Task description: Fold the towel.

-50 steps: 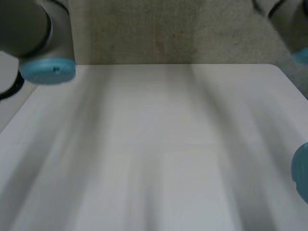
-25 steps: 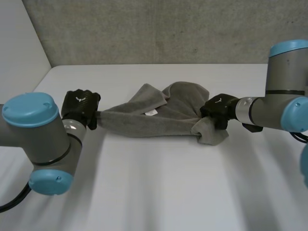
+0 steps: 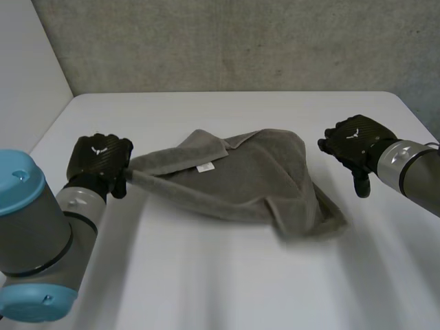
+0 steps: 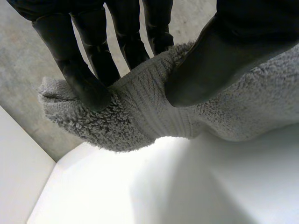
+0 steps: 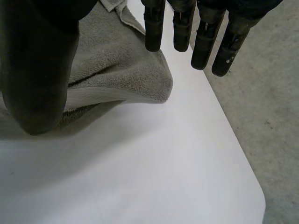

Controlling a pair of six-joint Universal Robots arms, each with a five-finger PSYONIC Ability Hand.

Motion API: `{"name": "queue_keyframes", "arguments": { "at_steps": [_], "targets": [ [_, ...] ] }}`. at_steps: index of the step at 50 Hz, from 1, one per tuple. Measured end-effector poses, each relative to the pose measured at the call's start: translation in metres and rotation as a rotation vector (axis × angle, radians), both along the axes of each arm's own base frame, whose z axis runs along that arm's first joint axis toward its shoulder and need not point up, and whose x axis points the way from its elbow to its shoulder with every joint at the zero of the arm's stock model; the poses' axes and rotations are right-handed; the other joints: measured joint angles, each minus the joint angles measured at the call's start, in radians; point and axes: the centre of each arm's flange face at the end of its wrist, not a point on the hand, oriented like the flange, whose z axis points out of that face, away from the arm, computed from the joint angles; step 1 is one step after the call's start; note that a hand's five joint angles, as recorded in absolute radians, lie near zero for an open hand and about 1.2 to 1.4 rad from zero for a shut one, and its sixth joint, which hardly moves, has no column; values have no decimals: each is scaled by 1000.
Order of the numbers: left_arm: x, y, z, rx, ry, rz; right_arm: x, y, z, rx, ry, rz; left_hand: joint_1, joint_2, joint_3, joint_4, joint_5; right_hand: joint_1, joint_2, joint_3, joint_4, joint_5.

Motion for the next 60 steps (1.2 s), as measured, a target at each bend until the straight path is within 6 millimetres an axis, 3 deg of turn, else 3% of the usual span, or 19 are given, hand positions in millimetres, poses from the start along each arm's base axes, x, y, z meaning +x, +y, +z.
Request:
{"name": "queue_keyframes", "arguments": {
  "at_steps": [8, 12, 17, 27, 36, 40, 42, 44, 46, 50, 53, 55, 56, 57, 60],
  "targets": [
    [2, 8, -10, 35, -13, -6, -1, 15, 10, 145, -243, -121, 0, 0, 0, 0, 0, 3, 3, 4, 3, 15],
    [3, 9, -10, 38, -7, -4, 0, 30, -3, 275, -320, -178, 0, 0, 0, 0, 0, 15, 12, 26, 18, 56],
    [3, 7, -8, 33, 3, -1, 1, 54, -26, 341, -292, -167, 0, 0, 0, 0, 0, 18, 20, 33, 21, 66],
    [1, -4, 2, 2, 19, 8, -4, 109, -50, 150, -134, -19, 0, 0, 0, 0, 0, 33, 35, 48, 35, 83],
    [0, -5, 1, 5, 22, -8, -8, 125, -78, -6, -5, 67, 0, 0, 0, 0, 0, 177, 195, 200, 197, 227],
    [-1, -5, 0, 9, 23, -19, -5, 120, -95, -12, 39, 88, 0, 0, 0, 0, 0, 314, 326, 328, 324, 355],
    [-1, -5, 0, 10, 24, -22, -3, 117, -102, -5, 52, 93, 0, 2, 0, 0, 0, 533, 552, 531, 528, 559],
    [-1, -5, 0, 11, 25, -24, -1, 111, -108, -2, 62, 91, 0, 6, 0, 0, 0, 881, 897, 880, 884, 909],
    [-1, -5, 0, 10, 25, -23, 1, 104, -108, -12, 60, 83, 0, 6, 0, 0, 0, 1005, 1003, 1005, 1008, 1048],
    [-1, -5, 4, 0, 29, -23, 6, 87, -88, -84, 26, 51, 0, 6, 0, 0, 0, 1015, 1010, 1051, 1050, 1074],
    [-1, -5, 15, -27, 40, -23, 8, 76, -44, -211, -51, 18, 0, 6, 0, 0, 0, 1015, 1010, 1052, 1050, 1075],
    [1, -2, 29, -63, 55, -23, 8, 74, 2, -327, -142, -4, 0, 6, 0, 0, 0, 1015, 1010, 1052, 1050, 1075],
    [2, -1, 35, -77, 61, -22, 7, 74, 12, -348, -162, -8, 0, 6, 0, 0, 0, 1015, 1010, 1052, 1050, 1075],
    [4, 2, 47, -103, 72, -19, 5, 77, 42, -405, -222, -15, 0, 6, 1, 0, 0, 1015, 1010, 1052, 1050, 1075],
    [12, 10, 79, -172, 100, -10, -2, 85, 90, -440, -300, -23, 0, 6, 1, 0, 0, 1015, 1010, 1052, 1050, 1075]
  ]
}}
